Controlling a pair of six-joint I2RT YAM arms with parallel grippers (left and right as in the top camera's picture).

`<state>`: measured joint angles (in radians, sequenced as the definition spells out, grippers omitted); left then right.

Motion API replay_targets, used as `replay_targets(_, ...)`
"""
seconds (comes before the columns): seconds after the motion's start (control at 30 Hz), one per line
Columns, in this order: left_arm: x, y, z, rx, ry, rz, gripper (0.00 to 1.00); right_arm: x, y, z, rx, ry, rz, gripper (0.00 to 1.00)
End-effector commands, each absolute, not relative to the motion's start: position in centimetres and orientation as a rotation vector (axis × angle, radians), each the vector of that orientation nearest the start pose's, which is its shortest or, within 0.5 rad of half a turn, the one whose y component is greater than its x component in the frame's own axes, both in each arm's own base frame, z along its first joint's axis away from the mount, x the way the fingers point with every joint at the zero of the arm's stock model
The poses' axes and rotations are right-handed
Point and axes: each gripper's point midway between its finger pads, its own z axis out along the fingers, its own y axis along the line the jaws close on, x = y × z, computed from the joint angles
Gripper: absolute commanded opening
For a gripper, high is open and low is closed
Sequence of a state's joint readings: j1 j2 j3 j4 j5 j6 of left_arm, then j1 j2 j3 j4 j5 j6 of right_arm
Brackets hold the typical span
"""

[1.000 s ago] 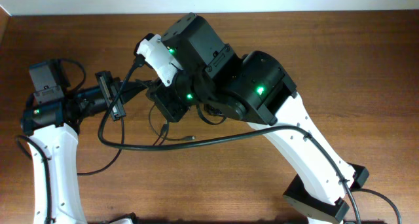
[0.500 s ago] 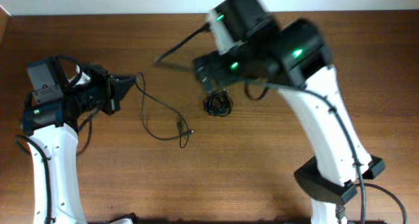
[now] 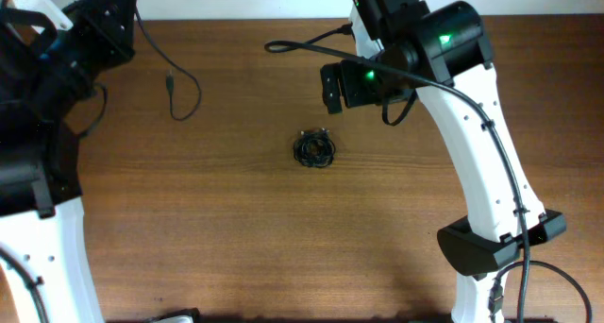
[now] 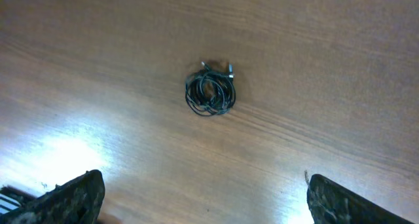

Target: Untangle cables

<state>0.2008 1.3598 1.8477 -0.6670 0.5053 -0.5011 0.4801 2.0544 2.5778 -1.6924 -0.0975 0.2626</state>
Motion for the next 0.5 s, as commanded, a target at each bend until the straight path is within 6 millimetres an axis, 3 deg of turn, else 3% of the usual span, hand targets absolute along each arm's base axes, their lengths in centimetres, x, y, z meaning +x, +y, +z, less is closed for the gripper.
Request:
replay_targets(0.0,41.2,-0.8,50.7,-0.209,1.695,-0.602,0.00,36.7,20.9,28.5,-0.315,2.798,0.321,0.99)
replay_targets(0.07,43.2,-1.6,50.4,-0.178,1.680,-0.619,0.00,36.7,20.9,28.5,-0.315,2.795,0.326,0.99)
replay_targets(0.17,47.9,-5.3,48.4,-0.064,1.673,-0.714,0.00,36.7,20.9,28.5,-0.315,2.796,0.325,0.99)
replay_targets(0.3,52.6,-7.7,47.5,0.001,1.573,-0.769,0.00,36.6,20.8,28.5,-0.316,2.800,0.323,0.99)
replay_targets(0.43,56.5,-6.8,43.1,-0.095,1.618,-0.823,0.00,36.6,20.8,28.5,-0.317,2.801,0.322,0.98)
replay_targets(0.47,57.6,-5.7,41.0,-0.130,1.659,-0.814,0.00,36.6,20.8,28.5,-0.318,2.804,0.321,0.99)
